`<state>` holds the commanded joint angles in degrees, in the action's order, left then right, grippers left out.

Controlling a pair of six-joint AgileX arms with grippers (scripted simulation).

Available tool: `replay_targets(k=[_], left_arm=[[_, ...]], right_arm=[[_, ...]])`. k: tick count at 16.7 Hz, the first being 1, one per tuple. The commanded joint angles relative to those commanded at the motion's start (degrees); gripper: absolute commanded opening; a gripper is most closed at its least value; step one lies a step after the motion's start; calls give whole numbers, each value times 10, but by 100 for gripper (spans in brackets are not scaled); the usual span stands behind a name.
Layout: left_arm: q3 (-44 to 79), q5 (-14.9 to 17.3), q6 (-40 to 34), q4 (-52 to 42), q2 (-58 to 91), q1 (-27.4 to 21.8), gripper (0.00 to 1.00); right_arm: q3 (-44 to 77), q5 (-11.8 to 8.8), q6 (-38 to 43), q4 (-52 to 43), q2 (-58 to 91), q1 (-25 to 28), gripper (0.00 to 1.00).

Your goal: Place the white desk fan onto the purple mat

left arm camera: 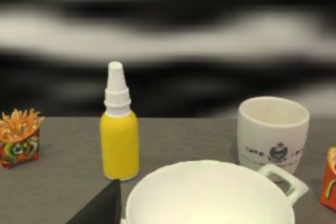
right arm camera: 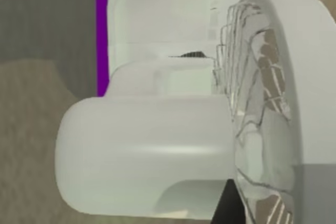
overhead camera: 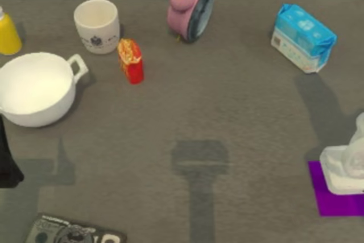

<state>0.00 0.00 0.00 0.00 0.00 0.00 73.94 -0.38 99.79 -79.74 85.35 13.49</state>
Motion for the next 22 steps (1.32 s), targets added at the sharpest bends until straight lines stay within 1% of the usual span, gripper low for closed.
replay_targets(k=[3,8,14,18,22], left_arm=[[0,0,0,0,0,0,100],[0,0,0,0,0,0,100],[0,0,0,0,0,0,100],[0,0,0,0,0,0,100],[0,0,0,0,0,0,100]], right_arm=[[-7,3,28,4,-11,3,0],[-8,2,28,5,-9,1,0],[-74,3,29,79,-3,3,0],[-78,3,29,83,-3,3,0],[-78,3,29,83,-3,3,30]])
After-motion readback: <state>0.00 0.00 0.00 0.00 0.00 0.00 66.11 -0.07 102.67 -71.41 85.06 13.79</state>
